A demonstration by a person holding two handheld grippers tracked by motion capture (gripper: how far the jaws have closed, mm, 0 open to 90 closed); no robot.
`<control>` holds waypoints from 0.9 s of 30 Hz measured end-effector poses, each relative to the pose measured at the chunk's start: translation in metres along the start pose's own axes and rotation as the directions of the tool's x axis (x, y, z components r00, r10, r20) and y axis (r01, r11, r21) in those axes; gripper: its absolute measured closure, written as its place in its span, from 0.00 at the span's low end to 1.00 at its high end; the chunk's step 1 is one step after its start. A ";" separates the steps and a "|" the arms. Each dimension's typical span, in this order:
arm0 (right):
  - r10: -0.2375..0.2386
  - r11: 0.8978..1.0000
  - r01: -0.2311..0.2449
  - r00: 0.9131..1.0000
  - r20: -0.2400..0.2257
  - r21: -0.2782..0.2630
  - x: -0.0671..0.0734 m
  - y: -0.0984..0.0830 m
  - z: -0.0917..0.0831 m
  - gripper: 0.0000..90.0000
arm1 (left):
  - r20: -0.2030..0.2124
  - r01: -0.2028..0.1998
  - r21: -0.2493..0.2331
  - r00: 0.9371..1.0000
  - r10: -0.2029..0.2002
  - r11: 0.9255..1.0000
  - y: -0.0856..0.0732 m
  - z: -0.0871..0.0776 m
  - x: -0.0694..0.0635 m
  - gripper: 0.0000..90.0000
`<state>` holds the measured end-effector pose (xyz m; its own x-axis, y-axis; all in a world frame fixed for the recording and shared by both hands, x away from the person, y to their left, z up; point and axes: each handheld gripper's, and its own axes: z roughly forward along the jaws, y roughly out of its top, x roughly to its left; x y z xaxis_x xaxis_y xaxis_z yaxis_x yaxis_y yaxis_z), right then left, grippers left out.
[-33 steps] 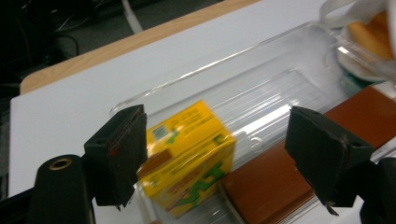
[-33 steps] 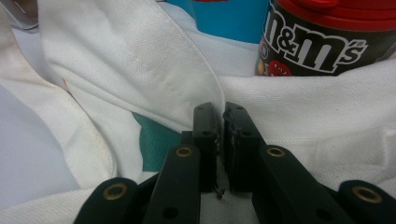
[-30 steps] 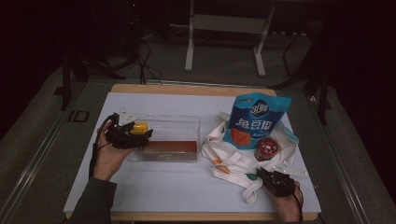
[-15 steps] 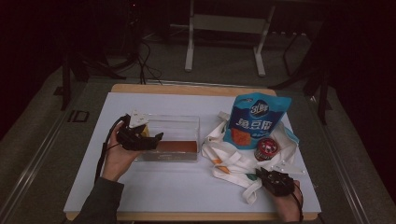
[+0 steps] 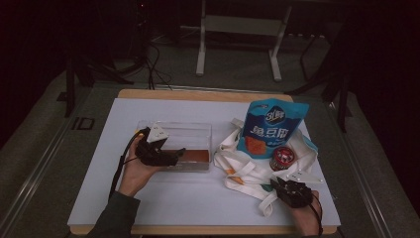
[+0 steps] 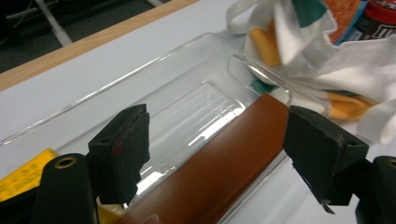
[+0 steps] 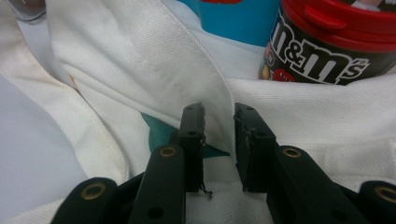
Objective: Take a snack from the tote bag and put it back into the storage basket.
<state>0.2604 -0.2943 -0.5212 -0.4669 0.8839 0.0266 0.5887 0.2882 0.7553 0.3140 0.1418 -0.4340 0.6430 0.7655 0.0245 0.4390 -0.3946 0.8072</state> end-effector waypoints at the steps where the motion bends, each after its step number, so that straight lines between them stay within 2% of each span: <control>1: -0.004 1.000 0.004 1.000 0.003 0.001 0.001 0.001 -0.001 0.82 | 0.007 -0.003 -0.004 1.000 0.003 1.000 0.000 0.001 -0.002 0.26; 6: -0.018 1.000 0.017 1.000 0.010 0.010 0.003 0.004 -0.004 0.81 | 0.066 -0.017 -0.015 0.998 0.018 1.000 -0.004 0.003 -0.008 0.24; 9: -0.023 1.000 0.023 1.000 0.011 0.010 0.004 0.005 -0.006 0.80 | 0.100 0.002 -0.031 0.995 0.001 1.000 -0.006 0.005 -0.010 0.23; 10: -0.024 1.000 0.024 1.000 0.011 0.009 0.004 0.005 -0.007 0.80 | 0.107 -0.003 -0.030 0.994 0.006 1.000 -0.007 0.005 -0.010 0.23; 17: -0.041 0.999 0.041 0.999 0.010 0.006 0.003 0.008 -0.010 0.80 | 0.123 -0.014 -0.039 0.992 0.018 0.999 -0.009 0.011 -0.017 0.23; 22: -0.054 0.999 0.054 0.999 0.009 0.005 0.005 0.011 -0.014 0.79 | 0.109 -0.032 -0.036 0.993 0.036 0.999 -0.014 0.015 -0.024 0.35; 27: -0.062 0.998 0.062 0.998 0.004 0.003 0.004 0.015 -0.018 0.79 | 0.122 -0.027 -0.056 0.992 0.034 0.998 -0.019 0.015 -0.026 0.40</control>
<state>0.2555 -0.2929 -0.4977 -0.5000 0.8658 -0.0224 0.5607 0.3433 0.7535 0.2987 0.1220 -0.4591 0.7291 0.6841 -0.0203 0.3858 -0.3862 0.8379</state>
